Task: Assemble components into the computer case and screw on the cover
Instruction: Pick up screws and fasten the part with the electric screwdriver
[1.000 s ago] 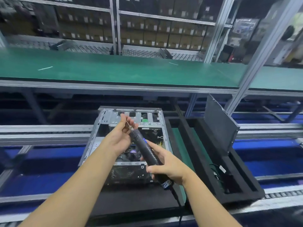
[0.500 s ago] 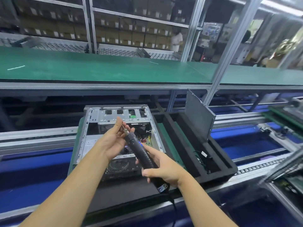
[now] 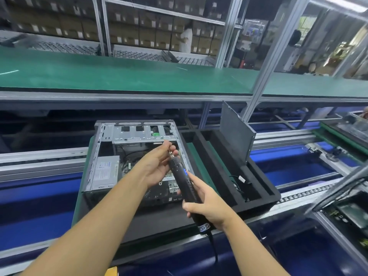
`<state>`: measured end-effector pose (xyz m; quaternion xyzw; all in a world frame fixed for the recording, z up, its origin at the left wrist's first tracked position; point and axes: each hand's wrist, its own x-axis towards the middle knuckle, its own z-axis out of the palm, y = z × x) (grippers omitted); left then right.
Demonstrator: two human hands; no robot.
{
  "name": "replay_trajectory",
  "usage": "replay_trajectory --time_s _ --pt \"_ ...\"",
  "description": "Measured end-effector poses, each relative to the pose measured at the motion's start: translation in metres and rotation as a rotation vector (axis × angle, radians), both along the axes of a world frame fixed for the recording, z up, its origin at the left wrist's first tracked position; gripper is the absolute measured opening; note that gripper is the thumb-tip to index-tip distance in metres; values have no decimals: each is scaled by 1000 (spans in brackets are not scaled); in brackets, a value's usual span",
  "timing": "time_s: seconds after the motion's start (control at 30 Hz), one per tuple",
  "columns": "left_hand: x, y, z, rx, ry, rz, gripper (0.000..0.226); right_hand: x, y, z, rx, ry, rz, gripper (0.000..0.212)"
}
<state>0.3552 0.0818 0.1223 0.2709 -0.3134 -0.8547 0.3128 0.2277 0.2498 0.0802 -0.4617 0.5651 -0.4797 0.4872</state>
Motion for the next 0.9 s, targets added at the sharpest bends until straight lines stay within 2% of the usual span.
replay_trajectory --time_s 0.07,0.13,0.3,0.37,0.57,0.77,0.83,0.9 --pt "-1 -3 4 -60 -39 -22 19 -2 0 -1 -11 -16 -18 85" --pt "3 -9 5 -198 -159 -68 26 -3 -1 -2 -23 -34 -35 85" --pt "45 -47 -13 -983 -891 -2 29 -7 0 -4 -43 -87 -69 87" --pt "62 -63 -29 -1113 -1068 -108 36 -7 1 -8 -28 -109 -92 90" --pt "61 -94 -71 -1277 -1423 -396 46 2 0 -23 -5 -147 -122 89" --pt "40 -108 -93 -1345 -1607 -664 60 0 2 -27 8 -162 -98 85" --pt "37 -113 -94 -1351 -1611 -727 59 -2 2 -28 18 -165 -90 87" --pt "39 -116 -93 -1359 -1506 -772 52 -3 3 -32 22 -168 -91 87"
